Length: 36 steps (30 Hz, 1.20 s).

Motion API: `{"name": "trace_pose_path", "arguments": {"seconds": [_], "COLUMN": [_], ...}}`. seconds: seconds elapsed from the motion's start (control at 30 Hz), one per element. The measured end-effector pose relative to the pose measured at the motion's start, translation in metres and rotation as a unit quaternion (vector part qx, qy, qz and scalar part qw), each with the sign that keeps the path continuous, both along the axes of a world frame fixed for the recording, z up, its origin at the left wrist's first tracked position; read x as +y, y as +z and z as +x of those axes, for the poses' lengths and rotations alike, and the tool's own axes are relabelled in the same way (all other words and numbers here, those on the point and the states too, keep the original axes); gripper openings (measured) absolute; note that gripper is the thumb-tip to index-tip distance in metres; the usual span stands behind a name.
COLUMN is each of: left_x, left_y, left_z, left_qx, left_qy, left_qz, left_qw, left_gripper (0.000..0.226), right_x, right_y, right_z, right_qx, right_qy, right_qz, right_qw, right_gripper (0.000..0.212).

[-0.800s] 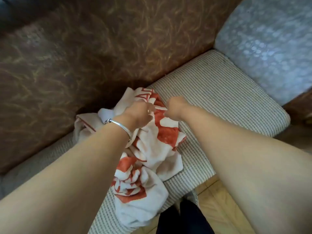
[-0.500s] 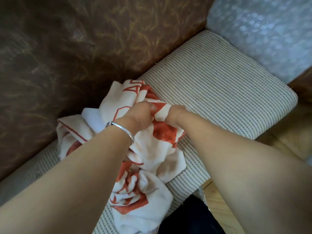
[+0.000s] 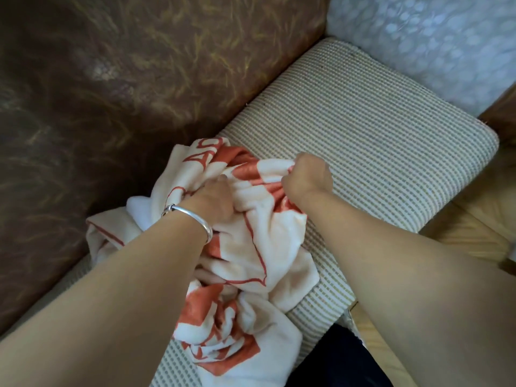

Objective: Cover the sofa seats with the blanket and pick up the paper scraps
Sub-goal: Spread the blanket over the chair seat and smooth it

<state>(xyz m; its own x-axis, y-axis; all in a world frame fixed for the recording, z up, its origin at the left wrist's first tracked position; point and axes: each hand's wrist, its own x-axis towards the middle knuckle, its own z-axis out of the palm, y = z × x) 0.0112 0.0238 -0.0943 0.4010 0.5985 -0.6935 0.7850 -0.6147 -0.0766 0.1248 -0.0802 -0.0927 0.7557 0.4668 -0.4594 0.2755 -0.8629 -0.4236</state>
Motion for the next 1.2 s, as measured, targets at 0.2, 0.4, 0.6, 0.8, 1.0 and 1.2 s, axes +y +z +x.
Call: {"name": "trace_pose_path", "arguments": {"seconds": [0.2,0.4,0.6,0.8,1.0,1.2], "left_x": [0.009,0.007,0.0,-0.001,-0.01,-0.015], "left_y": [0.003,0.011,0.045,0.049,0.051,0.04], "left_z": [0.012,0.02,0.051,0.09,0.123,0.164], "left_qx": [-0.101,-0.2,-0.423,-0.523,-0.51,-0.219], "left_qy": [-0.061,-0.047,0.169,0.243,0.059,-0.062], "left_qz": [0.005,-0.021,-0.013,0.009,0.062,0.004], "left_qw": [0.993,0.978,0.89,0.817,0.856,0.974], "left_gripper": [0.087,0.048,0.019,0.028,0.025,0.045], "right_x": [0.006,0.001,-0.01,-0.009,-0.024,-0.033], "right_y": [0.024,0.013,0.007,0.01,0.035,0.027], "right_z": [-0.011,-0.007,-0.005,0.05,0.127,0.147], "right_qx": [0.121,0.366,0.483,0.145,-0.063,0.049], "right_qy": [0.164,-0.117,-0.088,-0.142,-0.179,-0.079], "right_qz": [0.076,0.107,0.098,0.082,0.06,0.115], "right_qw": [0.976,0.917,0.866,0.976,0.98,0.989], "right_gripper": [0.023,0.023,0.041,0.027,0.027,0.013]}}
